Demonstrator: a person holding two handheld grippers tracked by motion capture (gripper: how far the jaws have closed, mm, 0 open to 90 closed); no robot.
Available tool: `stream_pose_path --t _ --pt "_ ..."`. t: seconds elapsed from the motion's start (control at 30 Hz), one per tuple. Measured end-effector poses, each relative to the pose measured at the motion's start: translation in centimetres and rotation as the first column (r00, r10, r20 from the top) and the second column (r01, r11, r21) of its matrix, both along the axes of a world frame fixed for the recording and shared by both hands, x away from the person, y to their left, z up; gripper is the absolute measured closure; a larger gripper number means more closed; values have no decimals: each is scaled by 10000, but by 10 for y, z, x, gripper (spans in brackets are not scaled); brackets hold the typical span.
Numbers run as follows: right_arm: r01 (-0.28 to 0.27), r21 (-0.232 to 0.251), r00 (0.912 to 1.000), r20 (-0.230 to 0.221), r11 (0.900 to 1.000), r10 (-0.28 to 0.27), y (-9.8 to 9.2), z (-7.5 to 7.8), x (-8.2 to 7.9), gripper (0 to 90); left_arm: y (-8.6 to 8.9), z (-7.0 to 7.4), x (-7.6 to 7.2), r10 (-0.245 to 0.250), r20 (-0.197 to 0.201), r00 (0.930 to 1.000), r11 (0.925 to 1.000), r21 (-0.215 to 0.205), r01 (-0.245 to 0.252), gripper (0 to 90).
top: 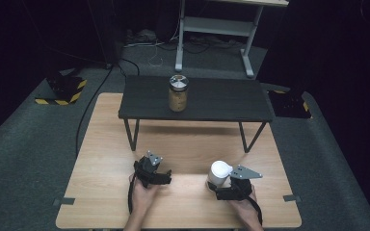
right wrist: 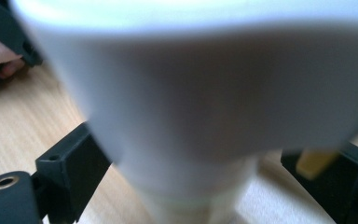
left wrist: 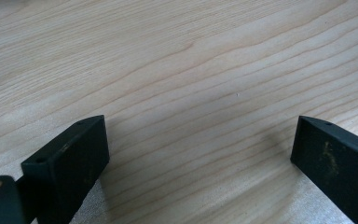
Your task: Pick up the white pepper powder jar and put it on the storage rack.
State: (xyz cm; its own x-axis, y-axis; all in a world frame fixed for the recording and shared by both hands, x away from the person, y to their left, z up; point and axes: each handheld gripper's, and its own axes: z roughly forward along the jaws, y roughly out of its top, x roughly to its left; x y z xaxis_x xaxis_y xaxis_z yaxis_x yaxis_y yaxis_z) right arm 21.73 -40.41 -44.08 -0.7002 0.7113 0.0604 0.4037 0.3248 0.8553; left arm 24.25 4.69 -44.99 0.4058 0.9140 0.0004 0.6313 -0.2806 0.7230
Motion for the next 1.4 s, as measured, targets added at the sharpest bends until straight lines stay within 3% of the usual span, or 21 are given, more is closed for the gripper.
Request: stream_pose_path --t 0.8,1.4 --pt "-390 50 9974 603 9992 387 3 -7 1 283 0 0 0 29 5 10000 10000 -11 -29 47" --pt "-381 -35 9958 832 9993 382 3 -5 -2 303 0 0 -1 84 0 10000 9999 -95 -84 55"
